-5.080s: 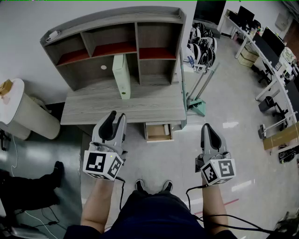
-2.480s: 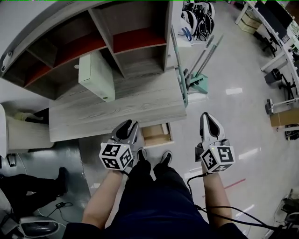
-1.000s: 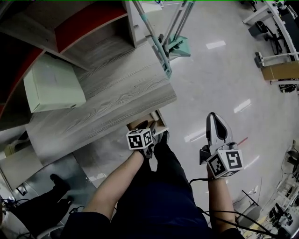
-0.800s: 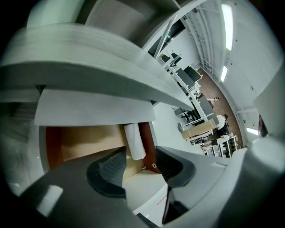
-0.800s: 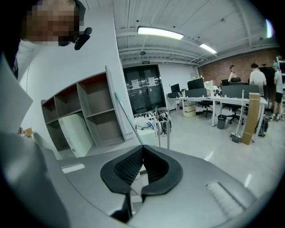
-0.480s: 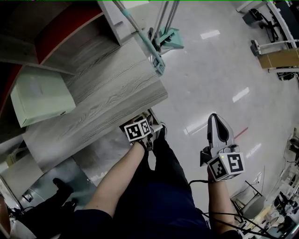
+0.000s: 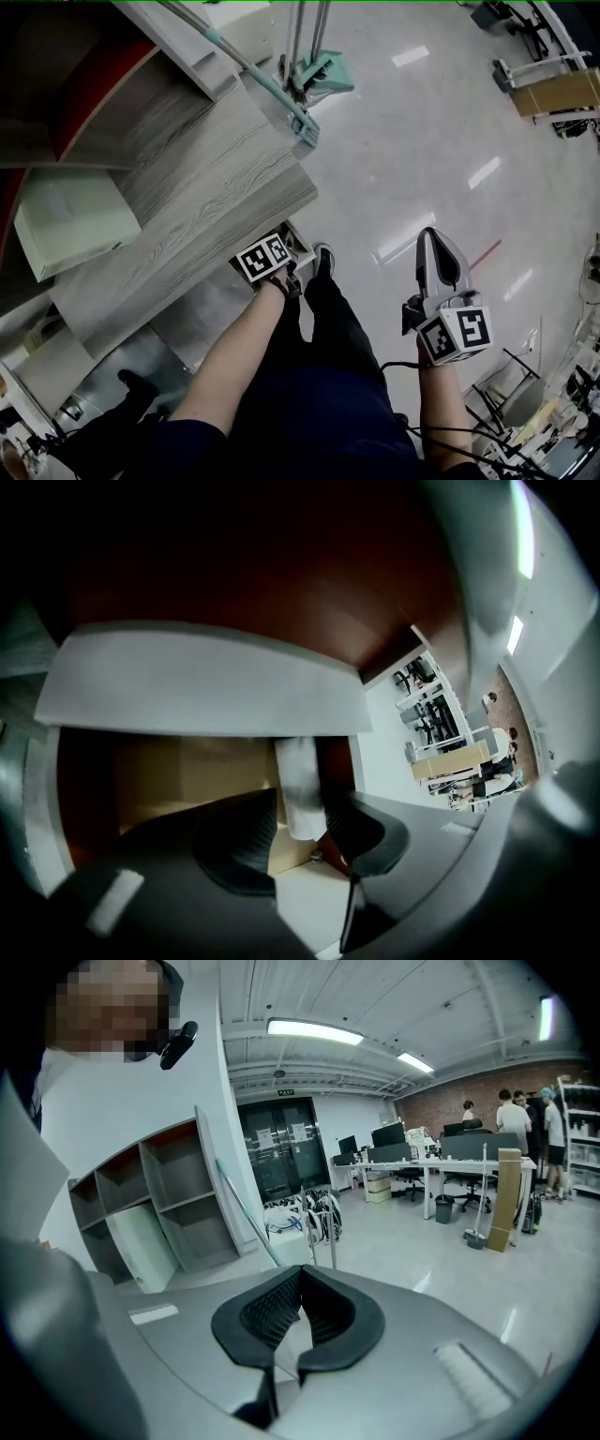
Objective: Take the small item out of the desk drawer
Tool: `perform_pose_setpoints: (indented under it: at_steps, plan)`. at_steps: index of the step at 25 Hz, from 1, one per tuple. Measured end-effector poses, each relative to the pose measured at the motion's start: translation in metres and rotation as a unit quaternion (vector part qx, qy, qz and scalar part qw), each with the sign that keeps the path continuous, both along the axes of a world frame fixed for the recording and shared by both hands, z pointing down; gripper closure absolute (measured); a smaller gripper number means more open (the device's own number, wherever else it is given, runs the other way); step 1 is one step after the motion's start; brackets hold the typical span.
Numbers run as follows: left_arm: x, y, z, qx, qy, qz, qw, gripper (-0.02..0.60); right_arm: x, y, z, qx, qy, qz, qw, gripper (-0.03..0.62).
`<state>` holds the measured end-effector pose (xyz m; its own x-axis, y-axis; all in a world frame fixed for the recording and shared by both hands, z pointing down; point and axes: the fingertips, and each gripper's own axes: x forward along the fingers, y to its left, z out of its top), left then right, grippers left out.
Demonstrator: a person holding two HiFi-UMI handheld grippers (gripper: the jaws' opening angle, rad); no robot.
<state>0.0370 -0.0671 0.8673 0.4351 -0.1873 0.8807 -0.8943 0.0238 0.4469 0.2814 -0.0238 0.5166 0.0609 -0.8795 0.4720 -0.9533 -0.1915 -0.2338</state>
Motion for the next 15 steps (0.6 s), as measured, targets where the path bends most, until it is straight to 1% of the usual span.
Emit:
perform_pose_setpoints:
  at_steps: [2, 4, 10, 15]
  plan:
    - [0.002, -0.001, 0.001, 0.003, 0.006, -0.005, 1.0000, 0.455, 0.001, 0.003, 0.002, -0.003, -0.001, 0.000, 1.000, 0.588]
    - [0.004, -0.002, 0.002, 0.007, 0.010, -0.006, 0.9999, 0.465, 0.001, 0.004, 0.004, -0.005, -0.001, -0.001, 1.000, 0.588]
    - [0.005, -0.003, -0.005, 0.010, 0.028, -0.015, 0.9994, 0.474, 0.001, 0.004, 0.003, -0.006, -0.002, -0.010, 1.000, 0.588]
    - [0.005, 0.000, -0.017, 0.008, 0.042, -0.021, 0.9989, 0.476, -0.006, -0.002, -0.001, 0.008, -0.004, -0.021, 1.000, 0.588]
